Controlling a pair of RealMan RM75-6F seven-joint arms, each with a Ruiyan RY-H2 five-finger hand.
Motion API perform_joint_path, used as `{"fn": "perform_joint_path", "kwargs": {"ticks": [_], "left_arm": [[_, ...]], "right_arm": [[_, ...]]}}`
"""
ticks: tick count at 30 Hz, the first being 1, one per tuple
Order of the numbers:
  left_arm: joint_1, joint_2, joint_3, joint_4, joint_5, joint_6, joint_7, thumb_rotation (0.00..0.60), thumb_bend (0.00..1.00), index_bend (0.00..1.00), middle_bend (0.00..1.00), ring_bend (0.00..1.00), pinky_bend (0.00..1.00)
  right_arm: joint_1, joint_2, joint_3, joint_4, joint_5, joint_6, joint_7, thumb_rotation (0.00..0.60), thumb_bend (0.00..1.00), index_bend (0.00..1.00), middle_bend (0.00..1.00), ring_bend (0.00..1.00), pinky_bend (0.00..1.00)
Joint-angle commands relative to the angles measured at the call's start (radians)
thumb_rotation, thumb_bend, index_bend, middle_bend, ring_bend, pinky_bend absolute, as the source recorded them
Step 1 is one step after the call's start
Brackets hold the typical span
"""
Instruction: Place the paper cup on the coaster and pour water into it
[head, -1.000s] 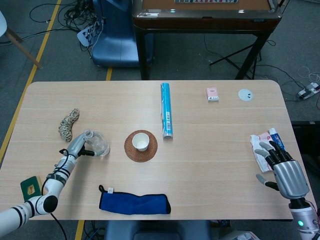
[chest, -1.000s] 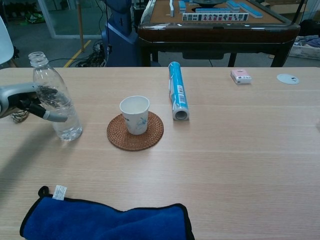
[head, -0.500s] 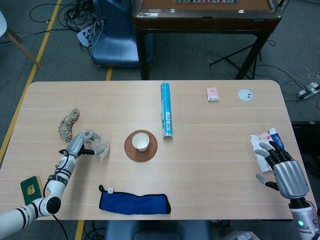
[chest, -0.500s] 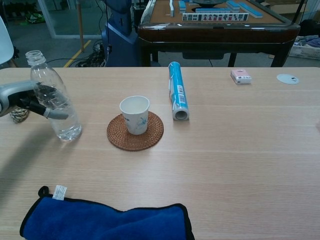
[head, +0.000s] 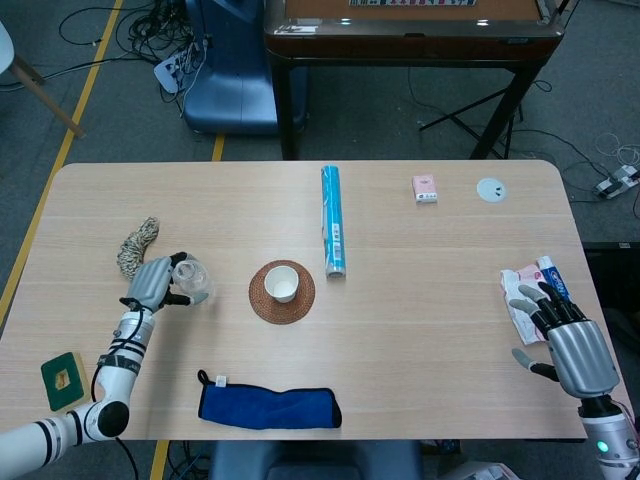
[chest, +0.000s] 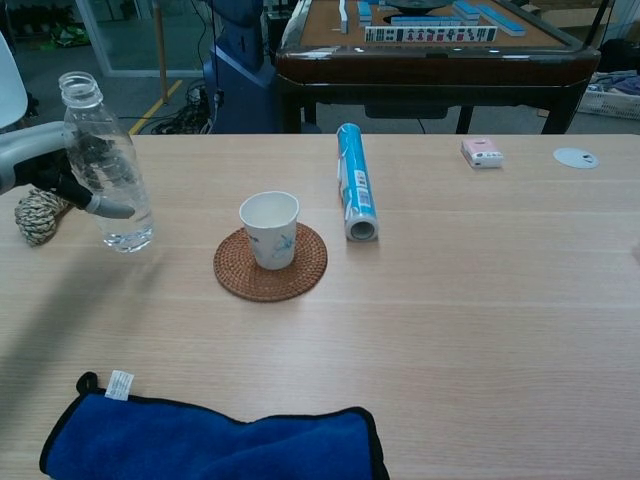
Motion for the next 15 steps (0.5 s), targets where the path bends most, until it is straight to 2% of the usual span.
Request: {"fn": "perform_joint_path", "kwargs": {"ticks": [1, 6, 11, 15], "left_arm": [[-0.031, 0.026, 0.001, -0.093, -0.09, 0.081, 0.199, 0.6, 0.13, 0.64, 0.66, 0.44, 0.48], [-0.075, 0.013, -0.01, -0.143, -0.212, 0.169, 0.411, 0.6, 0.13, 0.65, 0.69, 0.45, 0.5], [-0.118, -0.005, -0.034, -0.173, -0.337, 0.24, 0.559, 0.6, 0.13, 0.66, 0.69, 0.46, 0.51], [-0.144, -0.027, -0.044, -0.178, -0.394, 0.293, 0.636, 0.6, 0.13, 0.66, 0.7, 0.46, 0.51]], "right_arm": [[0.0, 0.001, 0.0, -0.001, 0.0, 0.0, 0.001, 0.6, 0.01, 0.3, 0.2, 0.11, 0.32], [-0.002, 0.003, 0.0, -0.002, -0.002, 0.001, 0.003, 0.6, 0.01, 0.3, 0.2, 0.11, 0.32], [-0.003, 0.006, 0.001, -0.003, 0.0, 0.001, 0.006, 0.6, 0.01, 0.3, 0.2, 0.11, 0.32], [-0.002, 0.007, 0.001, -0.003, 0.002, -0.003, 0.009, 0.6, 0.01, 0.3, 0.2, 0.11, 0.32]]}}
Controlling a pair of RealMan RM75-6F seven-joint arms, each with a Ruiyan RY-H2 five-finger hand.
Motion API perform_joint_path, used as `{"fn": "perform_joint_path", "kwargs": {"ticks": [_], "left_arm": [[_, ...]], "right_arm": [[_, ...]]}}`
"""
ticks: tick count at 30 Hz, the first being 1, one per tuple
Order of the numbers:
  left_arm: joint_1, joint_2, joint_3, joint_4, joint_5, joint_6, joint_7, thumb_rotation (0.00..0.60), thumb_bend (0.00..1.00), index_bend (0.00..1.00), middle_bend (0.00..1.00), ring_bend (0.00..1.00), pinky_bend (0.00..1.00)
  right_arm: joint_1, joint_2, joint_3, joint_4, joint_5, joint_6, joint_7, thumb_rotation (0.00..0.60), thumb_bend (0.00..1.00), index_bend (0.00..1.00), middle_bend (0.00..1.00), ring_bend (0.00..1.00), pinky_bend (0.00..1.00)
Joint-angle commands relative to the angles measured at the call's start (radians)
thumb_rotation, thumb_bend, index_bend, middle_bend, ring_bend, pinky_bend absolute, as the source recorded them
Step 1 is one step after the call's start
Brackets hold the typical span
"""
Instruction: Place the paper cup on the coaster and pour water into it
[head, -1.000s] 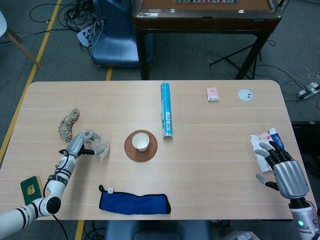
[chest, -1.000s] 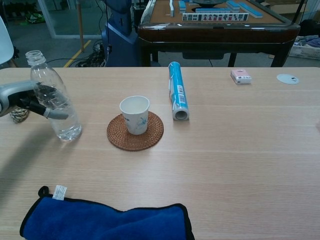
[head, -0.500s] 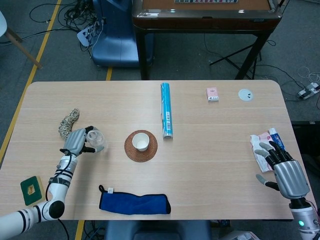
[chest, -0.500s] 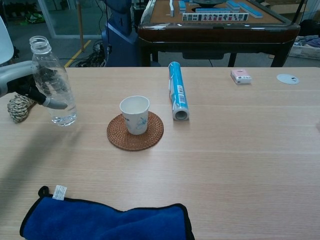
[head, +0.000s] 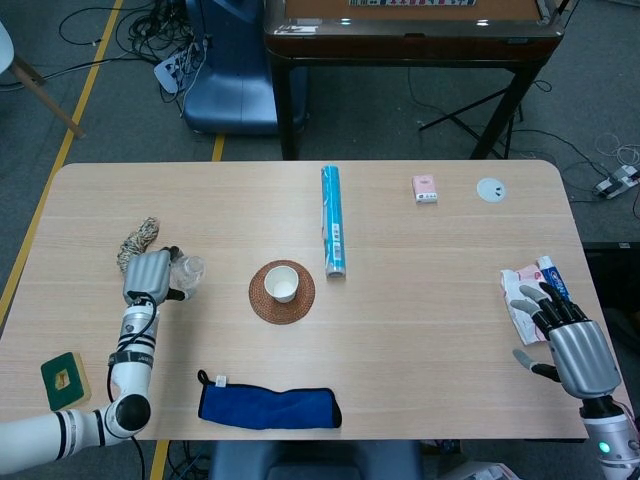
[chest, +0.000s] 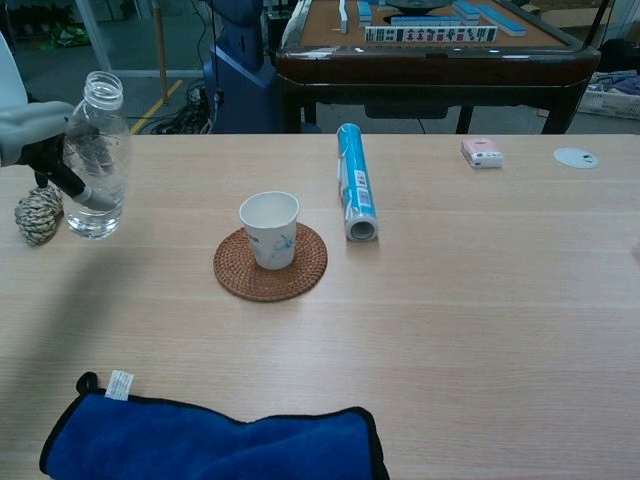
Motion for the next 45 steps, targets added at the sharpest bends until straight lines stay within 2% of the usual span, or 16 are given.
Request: {"fn": "perform_joint_path", "kwargs": {"ticks": [1, 8, 19, 31, 45], "left_arm": [[-0.037, -0.028, -0.017, -0.014, -0.064, 0.063, 0.075, 0.6, 0.13, 0.66, 0.7, 0.46, 0.51], [-0.071, -0.069, -0.009, 0.011, -0.099, 0.122, 0.171, 0.6, 0.13, 0.66, 0.7, 0.47, 0.52], [-0.106, -0.138, 0.018, 0.059, -0.093, 0.19, 0.292, 0.6, 0.13, 0.66, 0.71, 0.47, 0.52], [-0.142, -0.193, 0.013, 0.109, -0.11, 0.221, 0.402, 0.6, 0.13, 0.66, 0.71, 0.47, 0.52], [-0.198, -0.251, -0.025, 0.143, -0.149, 0.248, 0.53, 0.6, 0.13, 0.66, 0.71, 0.47, 0.52]], "right_arm": [[0.0, 0.001, 0.0, 0.0, 0.0, -0.001, 0.001, 0.6, 0.01, 0.3, 0.2, 0.11, 0.32], [0.001, 0.004, -0.001, -0.003, -0.001, -0.005, 0.006, 0.6, 0.01, 0.3, 0.2, 0.11, 0.32], [0.0, 0.007, -0.002, -0.003, -0.005, -0.004, 0.016, 0.6, 0.01, 0.3, 0.2, 0.11, 0.32], [0.002, 0.009, -0.004, -0.003, -0.005, -0.011, 0.024, 0.6, 0.01, 0.3, 0.2, 0.11, 0.32], [0.004, 0.015, -0.004, -0.001, -0.002, -0.016, 0.045, 0.6, 0.01, 0.3, 0.2, 0.11, 0.32]]}}
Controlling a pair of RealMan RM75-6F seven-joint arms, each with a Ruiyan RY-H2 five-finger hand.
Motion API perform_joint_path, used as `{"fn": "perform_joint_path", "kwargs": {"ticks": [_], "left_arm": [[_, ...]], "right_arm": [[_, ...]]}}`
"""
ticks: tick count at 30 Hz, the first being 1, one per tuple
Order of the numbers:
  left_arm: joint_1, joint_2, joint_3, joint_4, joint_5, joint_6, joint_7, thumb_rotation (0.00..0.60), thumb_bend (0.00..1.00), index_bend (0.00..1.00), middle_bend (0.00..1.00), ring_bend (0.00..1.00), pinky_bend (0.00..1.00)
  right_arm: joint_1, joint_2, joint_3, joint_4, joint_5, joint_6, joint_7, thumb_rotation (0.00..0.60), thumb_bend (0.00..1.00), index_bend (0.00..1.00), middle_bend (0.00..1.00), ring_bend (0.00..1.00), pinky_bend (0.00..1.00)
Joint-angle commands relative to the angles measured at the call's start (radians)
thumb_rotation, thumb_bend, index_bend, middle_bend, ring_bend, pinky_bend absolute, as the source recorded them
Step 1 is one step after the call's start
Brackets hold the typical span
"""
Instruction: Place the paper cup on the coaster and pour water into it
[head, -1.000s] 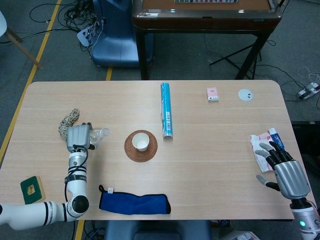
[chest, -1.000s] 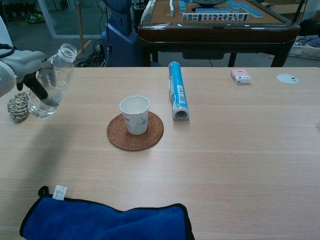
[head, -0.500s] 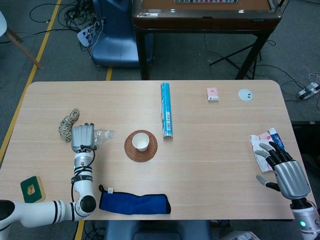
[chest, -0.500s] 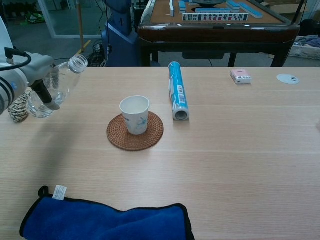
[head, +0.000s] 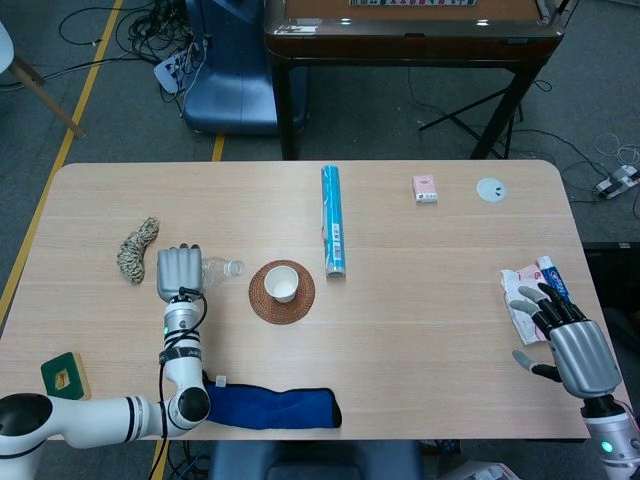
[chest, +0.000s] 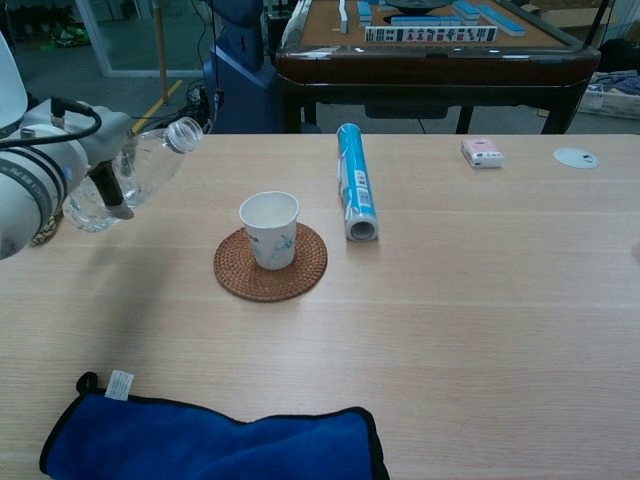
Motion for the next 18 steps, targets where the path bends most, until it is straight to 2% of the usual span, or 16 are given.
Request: {"fn": "perform_joint_path", "kwargs": {"ticks": [1, 18], "left_arm": [[-0.016, -0.015, -0.011, 0.007, -0.012, 0.012, 0.03, 0.6, 0.13, 0.66, 0.71, 0.47, 0.52], [-0.085, -0.098, -0.039, 0.064, -0.015, 0.039, 0.136, 0.6, 0.13, 0.66, 0.71, 0.47, 0.52]], "right_arm": [[0.0, 0.001, 0.0, 0.001, 0.001, -0.001, 0.003, 0.6, 0.01, 0.3, 0.2, 0.11, 0.32], [-0.001, 0.012, 0.008, 0.009, 0.018, 0.0, 0.039, 0.6, 0.01, 0.3, 0.2, 0.11, 0.32]]}}
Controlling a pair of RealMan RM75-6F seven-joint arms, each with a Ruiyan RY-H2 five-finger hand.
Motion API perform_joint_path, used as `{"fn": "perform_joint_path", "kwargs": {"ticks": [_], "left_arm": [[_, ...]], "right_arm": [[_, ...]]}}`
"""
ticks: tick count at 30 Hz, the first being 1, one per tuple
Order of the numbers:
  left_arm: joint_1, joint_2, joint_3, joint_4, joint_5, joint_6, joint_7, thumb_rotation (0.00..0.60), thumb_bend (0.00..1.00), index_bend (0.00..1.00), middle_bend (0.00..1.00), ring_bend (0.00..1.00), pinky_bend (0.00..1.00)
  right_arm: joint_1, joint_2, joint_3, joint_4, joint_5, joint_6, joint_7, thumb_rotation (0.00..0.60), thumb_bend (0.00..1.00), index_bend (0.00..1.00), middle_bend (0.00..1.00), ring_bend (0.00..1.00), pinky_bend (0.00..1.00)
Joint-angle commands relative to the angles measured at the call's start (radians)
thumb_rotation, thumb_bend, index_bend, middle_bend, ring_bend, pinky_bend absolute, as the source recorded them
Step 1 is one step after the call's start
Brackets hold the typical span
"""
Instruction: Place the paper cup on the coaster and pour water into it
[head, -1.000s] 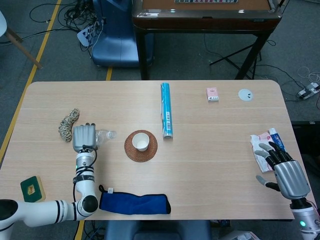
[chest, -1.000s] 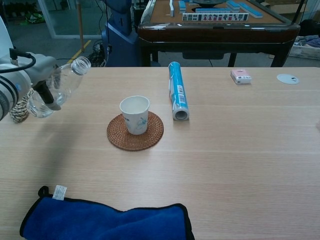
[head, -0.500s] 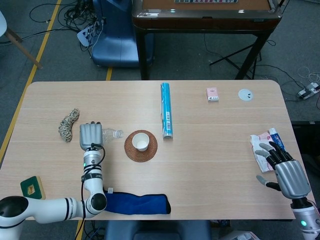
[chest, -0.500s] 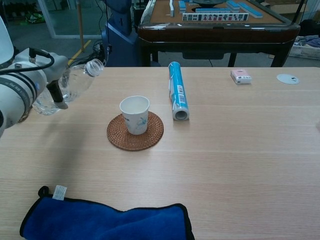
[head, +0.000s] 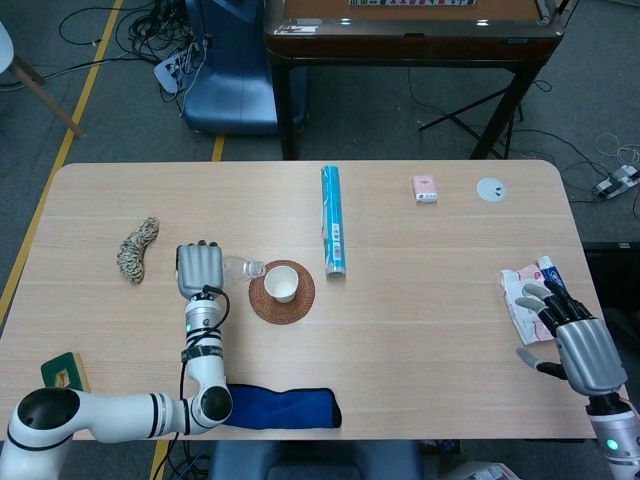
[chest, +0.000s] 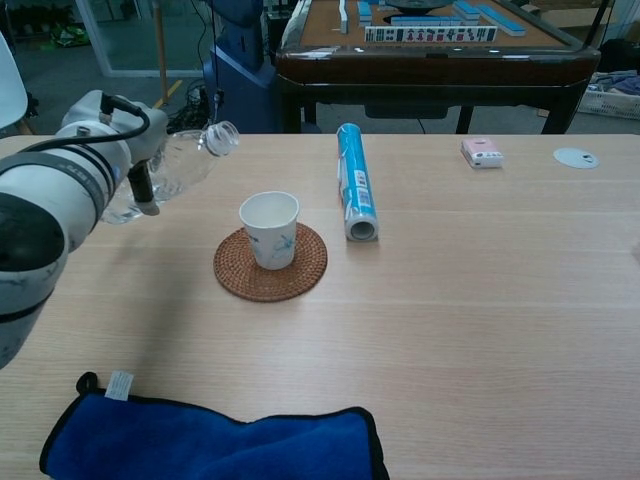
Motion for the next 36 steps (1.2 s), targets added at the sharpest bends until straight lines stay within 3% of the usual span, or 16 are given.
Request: {"fn": "perform_joint_path", "kwargs": {"ticks": [1, 10, 21, 36], "left_arm": [[-0.014, -0.017, -0.004, 0.016, -0.002, 0.009, 0.022, 0.6, 0.13, 0.66, 0.71, 0.47, 0.52], [-0.032, -0.055, -0.016, 0.076, -0.015, 0.03, 0.072, 0.6, 0.13, 0.66, 0.71, 0.47, 0.52], [-0.036, -0.085, 0.019, 0.141, 0.042, 0.041, 0.107, 0.6, 0.13, 0.67, 0.72, 0.47, 0.53], [-0.027, -0.105, 0.026, 0.168, 0.076, 0.045, 0.159, 0.6, 0.13, 0.67, 0.73, 0.48, 0.53]], "right_arm": [[-0.001, 0.003, 0.001, 0.001, 0.001, 0.002, 0.006, 0.6, 0.01, 0.3, 0.2, 0.11, 0.32], [-0.001, 0.009, -0.001, 0.004, 0.0, 0.002, 0.024, 0.6, 0.01, 0.3, 0.2, 0.11, 0.32], [-0.002, 0.014, -0.002, 0.002, -0.002, 0.002, 0.036, 0.6, 0.01, 0.3, 0.2, 0.11, 0.32], [0.0, 0.015, -0.001, 0.0, 0.001, -0.004, 0.035, 0.6, 0.01, 0.3, 0.2, 0.11, 0.32]]}}
